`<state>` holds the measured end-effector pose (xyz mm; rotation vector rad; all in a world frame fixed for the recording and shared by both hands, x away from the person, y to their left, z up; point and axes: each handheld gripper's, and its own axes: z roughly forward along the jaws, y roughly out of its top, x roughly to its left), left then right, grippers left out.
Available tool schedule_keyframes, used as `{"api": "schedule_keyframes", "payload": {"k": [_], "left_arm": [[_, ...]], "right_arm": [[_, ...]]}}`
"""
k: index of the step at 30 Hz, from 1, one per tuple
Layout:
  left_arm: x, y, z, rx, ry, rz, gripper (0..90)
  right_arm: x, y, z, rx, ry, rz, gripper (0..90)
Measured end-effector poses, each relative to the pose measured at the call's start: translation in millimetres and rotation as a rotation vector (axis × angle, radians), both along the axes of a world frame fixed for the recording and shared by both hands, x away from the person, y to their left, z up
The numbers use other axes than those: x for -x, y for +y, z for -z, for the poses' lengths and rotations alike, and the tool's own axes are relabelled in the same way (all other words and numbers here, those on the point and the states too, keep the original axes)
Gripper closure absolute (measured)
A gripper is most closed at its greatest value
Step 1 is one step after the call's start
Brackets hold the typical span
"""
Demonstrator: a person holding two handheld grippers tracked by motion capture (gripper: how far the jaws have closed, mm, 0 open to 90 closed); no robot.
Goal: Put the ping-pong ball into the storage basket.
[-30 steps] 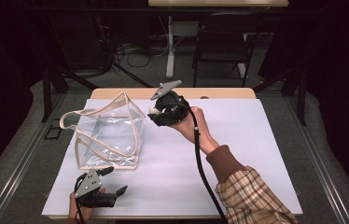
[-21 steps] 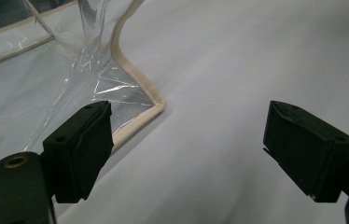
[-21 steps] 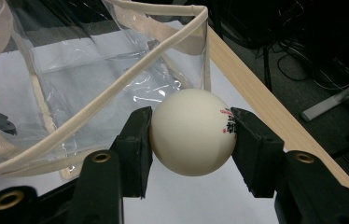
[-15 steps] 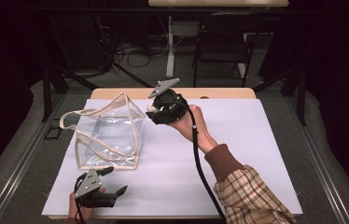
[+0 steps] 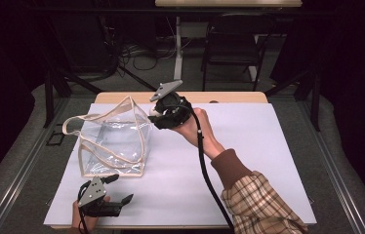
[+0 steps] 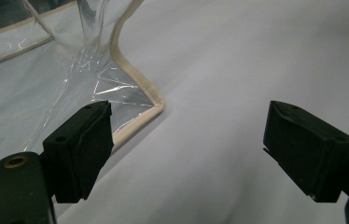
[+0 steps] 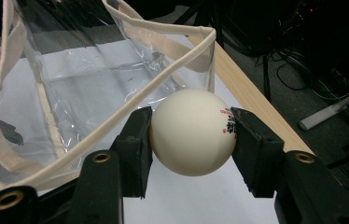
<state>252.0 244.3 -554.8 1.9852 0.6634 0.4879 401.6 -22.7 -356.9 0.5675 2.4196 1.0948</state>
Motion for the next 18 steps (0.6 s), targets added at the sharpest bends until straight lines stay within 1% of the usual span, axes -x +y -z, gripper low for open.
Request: {"api": "schedule_keyframes", "payload": {"k": [7,18], "left_arm": [[0.0,-0.1,0.1,0.000,0.001,0.001,16.0],[0.2,0.2,-0.2,-0.001,0.000,0.000,16.0]], "right_arm": [[0.8,5.8,-2.4,-0.007,-0.007,-0.009,51.2],[2.4,15.7,-2.4,0.001,-0.005,-0.026,51.2]]}}
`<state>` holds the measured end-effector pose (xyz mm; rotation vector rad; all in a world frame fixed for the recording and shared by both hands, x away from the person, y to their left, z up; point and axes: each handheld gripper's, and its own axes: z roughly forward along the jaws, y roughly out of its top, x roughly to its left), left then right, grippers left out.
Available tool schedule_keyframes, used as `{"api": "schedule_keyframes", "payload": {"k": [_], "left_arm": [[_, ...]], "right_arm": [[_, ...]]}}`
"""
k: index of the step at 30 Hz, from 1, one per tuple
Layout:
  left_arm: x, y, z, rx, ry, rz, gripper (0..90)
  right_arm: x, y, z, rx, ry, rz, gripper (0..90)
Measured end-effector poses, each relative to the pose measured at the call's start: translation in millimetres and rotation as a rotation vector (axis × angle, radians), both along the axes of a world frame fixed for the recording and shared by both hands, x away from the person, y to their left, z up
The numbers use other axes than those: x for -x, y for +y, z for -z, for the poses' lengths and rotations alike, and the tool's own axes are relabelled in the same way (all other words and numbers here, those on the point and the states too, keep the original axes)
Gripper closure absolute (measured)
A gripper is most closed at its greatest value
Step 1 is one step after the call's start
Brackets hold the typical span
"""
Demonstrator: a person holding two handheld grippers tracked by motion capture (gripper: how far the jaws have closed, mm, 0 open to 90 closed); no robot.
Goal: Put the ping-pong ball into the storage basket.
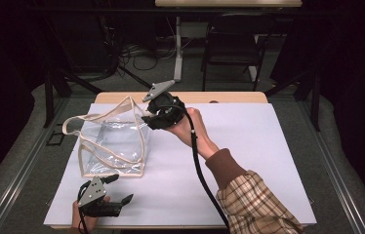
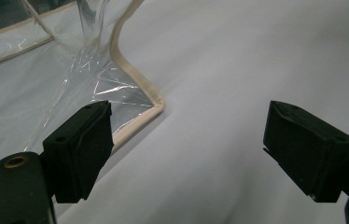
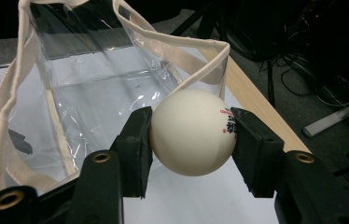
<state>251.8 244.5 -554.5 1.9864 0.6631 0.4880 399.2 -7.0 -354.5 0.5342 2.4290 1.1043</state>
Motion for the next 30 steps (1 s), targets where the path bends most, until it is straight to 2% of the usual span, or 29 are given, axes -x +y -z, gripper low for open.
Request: {"api": "schedule_keyframes", "payload": {"k": [30], "left_arm": [[-0.2,-0.2,0.2,0.004,0.000,0.004,16.0]], "right_arm": [[3.9,23.9,2.8,0.017,-0.004,-0.038,51.2]]}}
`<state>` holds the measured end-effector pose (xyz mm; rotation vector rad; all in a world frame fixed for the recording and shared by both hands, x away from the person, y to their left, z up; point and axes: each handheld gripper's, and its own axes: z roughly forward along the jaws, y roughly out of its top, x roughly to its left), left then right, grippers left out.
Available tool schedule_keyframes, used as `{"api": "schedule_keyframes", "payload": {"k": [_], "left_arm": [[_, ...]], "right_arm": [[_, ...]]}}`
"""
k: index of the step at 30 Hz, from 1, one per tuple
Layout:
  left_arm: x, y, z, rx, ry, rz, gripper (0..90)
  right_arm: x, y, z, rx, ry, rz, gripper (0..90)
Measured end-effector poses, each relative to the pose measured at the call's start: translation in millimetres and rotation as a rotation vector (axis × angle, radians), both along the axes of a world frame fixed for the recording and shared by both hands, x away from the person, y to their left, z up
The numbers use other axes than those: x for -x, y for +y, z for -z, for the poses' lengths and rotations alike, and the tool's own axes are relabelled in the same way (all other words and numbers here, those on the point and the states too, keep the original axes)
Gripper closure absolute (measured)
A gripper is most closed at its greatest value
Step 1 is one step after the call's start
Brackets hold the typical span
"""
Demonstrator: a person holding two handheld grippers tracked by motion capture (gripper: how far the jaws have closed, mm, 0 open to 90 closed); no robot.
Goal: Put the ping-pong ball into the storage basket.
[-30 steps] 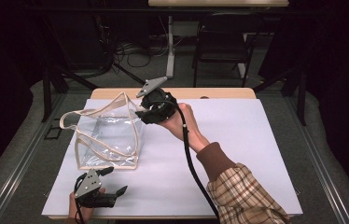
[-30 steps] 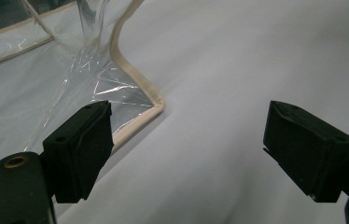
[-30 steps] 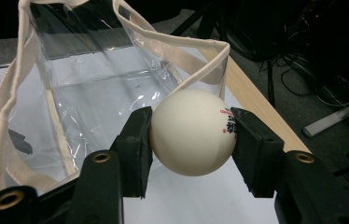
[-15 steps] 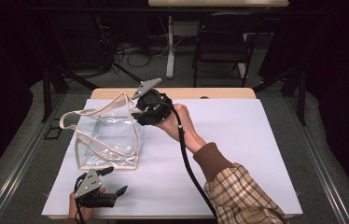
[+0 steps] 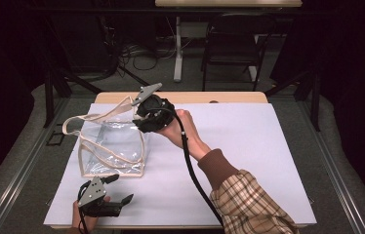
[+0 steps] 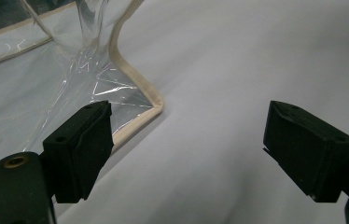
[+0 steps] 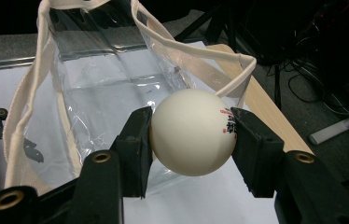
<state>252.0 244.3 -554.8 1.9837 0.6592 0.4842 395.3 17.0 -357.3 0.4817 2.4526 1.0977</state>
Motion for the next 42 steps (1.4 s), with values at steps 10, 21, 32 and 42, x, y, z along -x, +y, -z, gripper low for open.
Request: {"api": "schedule_keyframes", "payload": {"k": [10,21,32,42], "left_arm": [[0.2,-0.2,-0.2,-0.002,0.000,0.000,16.0],[0.1,0.2,-0.1,0.000,-0.001,0.001,16.0],[0.2,0.2,-0.2,0.000,-0.001,0.003,16.0],[0.3,0.3,-0.4,0.000,-0.002,0.005,16.0]], "right_arm": [[2.4,6.4,0.2,0.001,-0.001,-0.012,51.2],[4.1,15.4,3.6,0.002,0.006,-0.024,51.2],[6.5,25.1,9.4,0.012,0.021,-0.034,51.2],[8.1,32.1,14.3,0.021,0.028,-0.045,51.2]]}}
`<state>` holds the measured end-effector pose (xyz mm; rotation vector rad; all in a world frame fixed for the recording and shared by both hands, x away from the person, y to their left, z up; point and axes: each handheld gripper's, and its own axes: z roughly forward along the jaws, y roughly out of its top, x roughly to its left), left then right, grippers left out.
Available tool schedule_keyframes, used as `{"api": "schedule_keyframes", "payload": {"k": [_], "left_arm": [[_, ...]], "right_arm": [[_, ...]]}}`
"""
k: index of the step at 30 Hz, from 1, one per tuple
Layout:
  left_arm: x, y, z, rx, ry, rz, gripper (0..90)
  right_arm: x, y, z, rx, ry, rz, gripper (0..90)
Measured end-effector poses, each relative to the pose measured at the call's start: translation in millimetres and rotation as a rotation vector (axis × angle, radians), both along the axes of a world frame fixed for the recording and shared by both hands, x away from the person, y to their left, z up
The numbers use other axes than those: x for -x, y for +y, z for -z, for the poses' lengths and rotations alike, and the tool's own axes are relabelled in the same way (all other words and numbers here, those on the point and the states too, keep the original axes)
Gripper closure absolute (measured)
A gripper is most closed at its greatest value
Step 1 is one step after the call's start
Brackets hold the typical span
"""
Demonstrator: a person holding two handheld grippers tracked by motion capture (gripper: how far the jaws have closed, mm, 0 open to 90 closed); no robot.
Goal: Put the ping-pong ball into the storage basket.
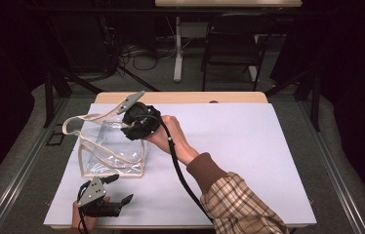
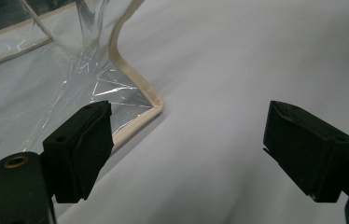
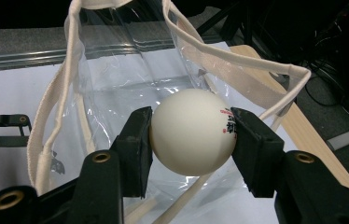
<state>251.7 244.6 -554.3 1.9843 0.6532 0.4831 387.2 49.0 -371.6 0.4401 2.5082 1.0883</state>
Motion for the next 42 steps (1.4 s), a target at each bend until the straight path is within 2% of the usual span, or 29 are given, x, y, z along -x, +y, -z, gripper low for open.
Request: {"api": "schedule_keyframes", "payload": {"k": [32,42], "left_arm": [[0.2,0.1,-0.3,0.002,-0.001,-0.001,16.0],[-0.1,0.0,0.0,0.002,0.000,0.000,16.0]], "right_arm": [[2.8,11.9,15.6,0.040,0.030,-0.021,51.1],[2.8,15.7,21.8,0.066,0.048,-0.030,51.1]]}}
